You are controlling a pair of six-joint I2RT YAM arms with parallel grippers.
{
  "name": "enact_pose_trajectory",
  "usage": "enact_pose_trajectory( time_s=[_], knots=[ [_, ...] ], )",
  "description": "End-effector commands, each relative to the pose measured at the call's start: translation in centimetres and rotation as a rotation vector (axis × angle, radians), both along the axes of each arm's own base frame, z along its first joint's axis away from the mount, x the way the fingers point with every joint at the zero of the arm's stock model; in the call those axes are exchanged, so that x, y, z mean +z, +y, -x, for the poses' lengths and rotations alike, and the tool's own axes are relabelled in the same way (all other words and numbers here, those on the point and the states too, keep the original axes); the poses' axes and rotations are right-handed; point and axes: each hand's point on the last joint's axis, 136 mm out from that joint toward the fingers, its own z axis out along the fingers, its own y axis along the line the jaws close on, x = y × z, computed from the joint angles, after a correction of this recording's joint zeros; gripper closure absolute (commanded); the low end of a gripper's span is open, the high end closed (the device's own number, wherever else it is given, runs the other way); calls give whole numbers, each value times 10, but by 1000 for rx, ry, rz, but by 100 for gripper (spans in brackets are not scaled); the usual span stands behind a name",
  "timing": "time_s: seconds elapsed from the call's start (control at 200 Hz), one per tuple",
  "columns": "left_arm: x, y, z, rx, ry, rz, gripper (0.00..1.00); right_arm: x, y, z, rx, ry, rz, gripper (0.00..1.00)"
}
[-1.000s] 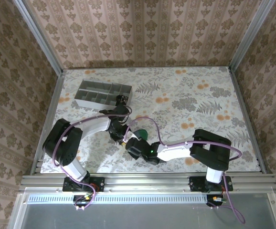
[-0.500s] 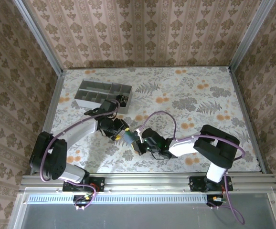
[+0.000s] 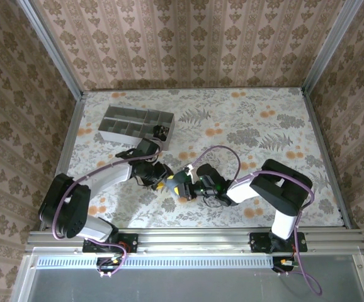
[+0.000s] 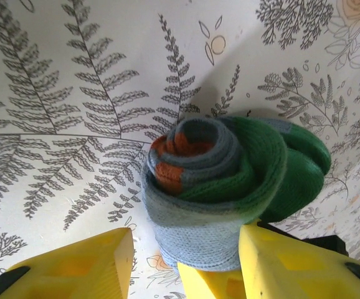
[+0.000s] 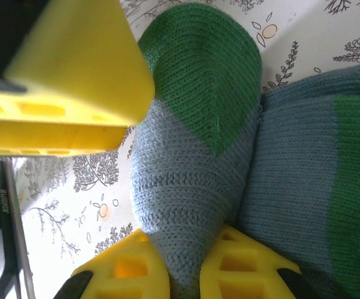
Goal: Roll the socks
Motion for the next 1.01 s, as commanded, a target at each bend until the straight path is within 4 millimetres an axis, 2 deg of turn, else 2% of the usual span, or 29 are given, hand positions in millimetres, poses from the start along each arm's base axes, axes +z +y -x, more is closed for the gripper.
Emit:
enact_pose_trajectory(
  time_s=[0.0, 0.23, 0.415, 0.5, 0.665, 0.725, 0.81, 0.88, 1.0],
  knots=[
    [-2, -3, -1, -15, -26, 10, 53, -131, -121, 100, -66, 502, 509, 100],
    [-15, -15, -4, -41, -28, 23, 53, -134, -126, 103, -104, 590, 457, 100],
    [-40, -18, 6, -78, 10, -21, 56, -139, -133, 105, -144, 682, 425, 100],
    [-55, -12, 16, -89, 56, -67, 62, -141, -137, 103, -164, 697, 425, 100],
    [-81, 11, 44, -105, 159, -173, 90, -138, -137, 90, -140, 621, 451, 100],
    [-88, 22, 56, -105, 205, -217, 99, -127, -130, 78, -111, 536, 456, 96],
    [-93, 34, 66, -88, 254, -260, 100, -100, -117, 57, -47, 350, 462, 78],
    [-92, 39, 69, -73, 275, -284, 100, -66, -103, 42, 18, 134, 489, 63],
    [-84, 39, 65, -66, 290, -310, 100, 8, -85, 25, 50, -386, 597, 49]
  ],
)
